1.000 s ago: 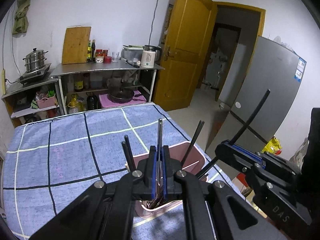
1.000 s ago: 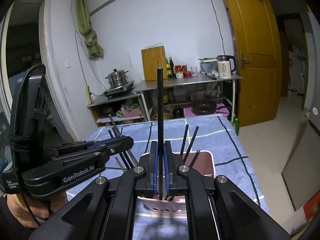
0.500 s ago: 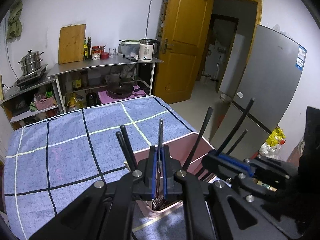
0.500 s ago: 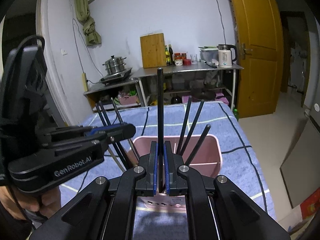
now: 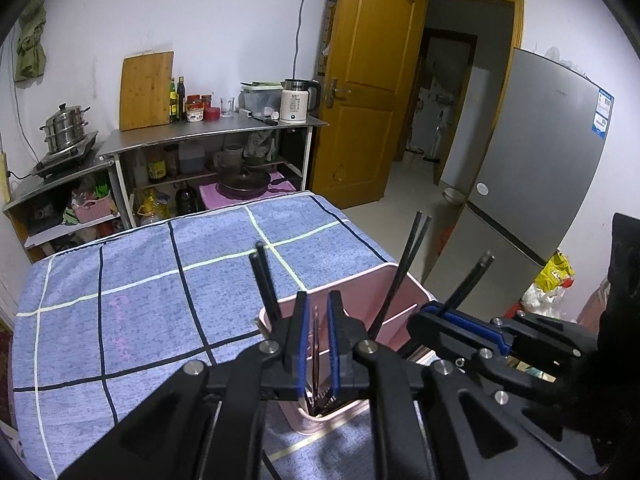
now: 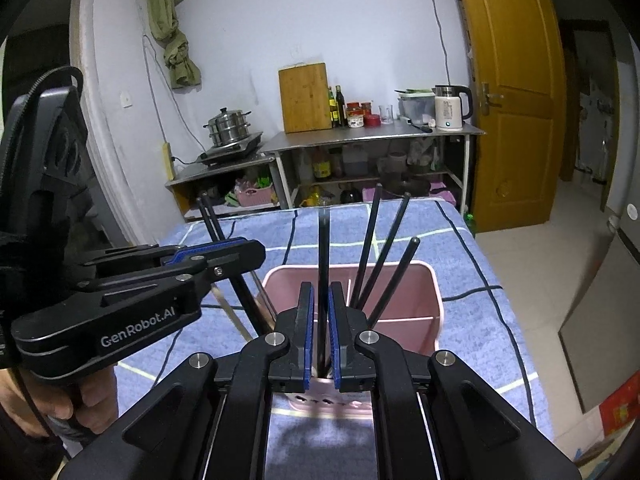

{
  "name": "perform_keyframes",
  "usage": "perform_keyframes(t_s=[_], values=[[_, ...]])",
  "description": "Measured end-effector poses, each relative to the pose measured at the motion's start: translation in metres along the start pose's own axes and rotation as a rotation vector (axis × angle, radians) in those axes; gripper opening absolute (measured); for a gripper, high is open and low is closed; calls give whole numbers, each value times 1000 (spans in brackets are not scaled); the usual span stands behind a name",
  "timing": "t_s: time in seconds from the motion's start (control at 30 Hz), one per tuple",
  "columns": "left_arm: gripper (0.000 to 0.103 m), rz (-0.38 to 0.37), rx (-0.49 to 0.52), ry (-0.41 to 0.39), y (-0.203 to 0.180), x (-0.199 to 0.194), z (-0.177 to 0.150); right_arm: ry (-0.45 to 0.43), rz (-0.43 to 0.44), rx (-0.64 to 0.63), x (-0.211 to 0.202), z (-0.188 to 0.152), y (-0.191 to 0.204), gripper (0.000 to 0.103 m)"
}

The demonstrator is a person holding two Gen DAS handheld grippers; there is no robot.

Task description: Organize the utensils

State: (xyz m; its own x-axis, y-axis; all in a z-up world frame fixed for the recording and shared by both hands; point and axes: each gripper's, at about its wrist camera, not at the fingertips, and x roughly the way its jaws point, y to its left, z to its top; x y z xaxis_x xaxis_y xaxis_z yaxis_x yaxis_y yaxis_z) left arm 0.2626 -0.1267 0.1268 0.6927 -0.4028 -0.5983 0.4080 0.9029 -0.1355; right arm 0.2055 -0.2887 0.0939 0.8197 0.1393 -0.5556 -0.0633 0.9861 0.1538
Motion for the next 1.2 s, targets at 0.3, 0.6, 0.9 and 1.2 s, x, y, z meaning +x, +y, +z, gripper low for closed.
perform_keyframes(t_s=[0.3,0.6,0.9,1.2], values=[[19,6,-8,-47,0,-22,1,-35,-5,-11,-20,2,3,13],[22,-2,-28,-101,1,-56,-8,-76,-15,-17,-51,1,8,16],[32,5,-27,-138,-1,-84,-28,-110,-33,-19,-80,-9,16,20],[43,9,-23,-179,-7,-105,-69,-128,-54,-31,-97,-28,24,25]])
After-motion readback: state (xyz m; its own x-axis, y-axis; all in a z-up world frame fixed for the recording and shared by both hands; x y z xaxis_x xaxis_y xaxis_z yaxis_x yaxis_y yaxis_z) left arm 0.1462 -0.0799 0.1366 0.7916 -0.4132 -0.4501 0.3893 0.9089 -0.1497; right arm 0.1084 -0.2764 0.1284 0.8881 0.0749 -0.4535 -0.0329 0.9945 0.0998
